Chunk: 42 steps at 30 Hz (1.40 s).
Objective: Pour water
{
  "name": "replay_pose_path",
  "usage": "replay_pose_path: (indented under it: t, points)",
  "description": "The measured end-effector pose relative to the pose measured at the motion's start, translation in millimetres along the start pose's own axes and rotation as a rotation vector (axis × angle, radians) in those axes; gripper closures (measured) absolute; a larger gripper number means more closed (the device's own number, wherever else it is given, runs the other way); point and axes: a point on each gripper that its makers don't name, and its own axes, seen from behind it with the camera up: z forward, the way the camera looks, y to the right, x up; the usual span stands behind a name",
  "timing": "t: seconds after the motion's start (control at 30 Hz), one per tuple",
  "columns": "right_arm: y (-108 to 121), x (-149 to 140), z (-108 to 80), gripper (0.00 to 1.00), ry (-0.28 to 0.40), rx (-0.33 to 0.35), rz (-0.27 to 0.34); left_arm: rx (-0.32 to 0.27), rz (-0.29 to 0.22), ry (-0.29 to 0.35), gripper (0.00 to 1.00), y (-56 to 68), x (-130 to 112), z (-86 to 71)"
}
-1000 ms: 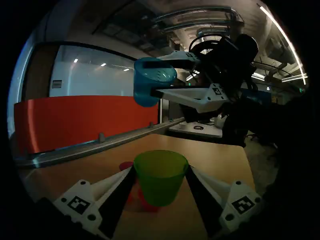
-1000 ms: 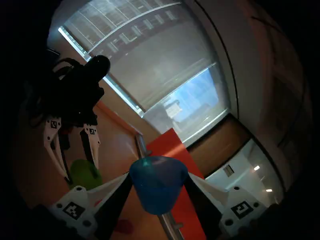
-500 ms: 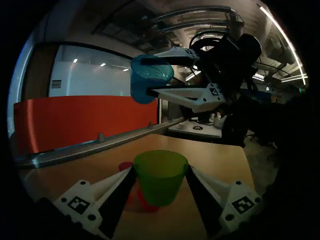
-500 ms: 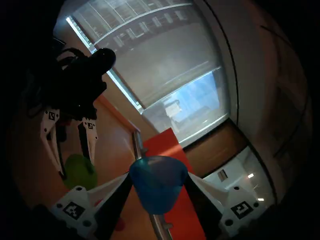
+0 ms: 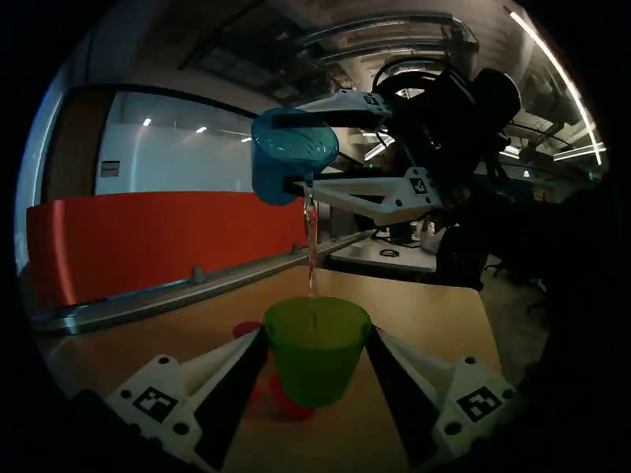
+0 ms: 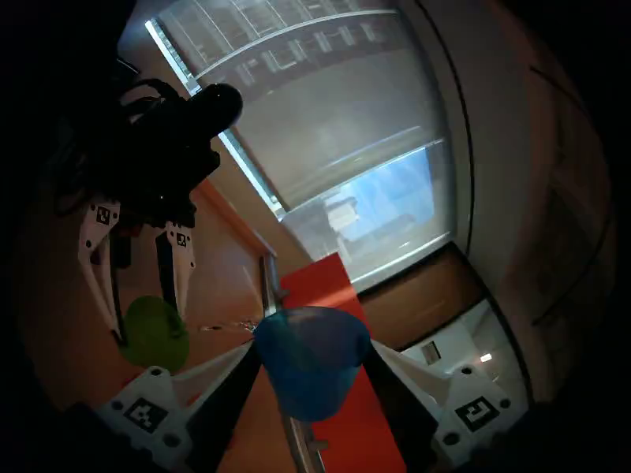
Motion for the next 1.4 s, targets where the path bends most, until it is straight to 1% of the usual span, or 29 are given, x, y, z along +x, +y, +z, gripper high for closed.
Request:
replay_pose_path:
  t: [0.5,0.6,1.1,1.4]
  points:
    - [2.9,2.4,-5.4,0.10,-0.002,-0.009,-0.050,-0.001,0.002,-0.002,0.13,0.9,0.3,-0.3]
    - [3.7,1.3,-1.7,0.09,-0.002,-0.011,-0.061,0.000,0.004,-0.004,0.13,1.0,-0.1,0.5]
    - [8.9,1.5,-0.8,0.09,-0.003,-0.030,-0.117,0.000,0.012,-0.004,0.13,0.8,2.3,0.0]
    - [11.0,4.2,-3.3,0.09,-0.004,-0.032,-0.146,-0.003,0.001,0.003,0.13,0.2,2.4,0.4]
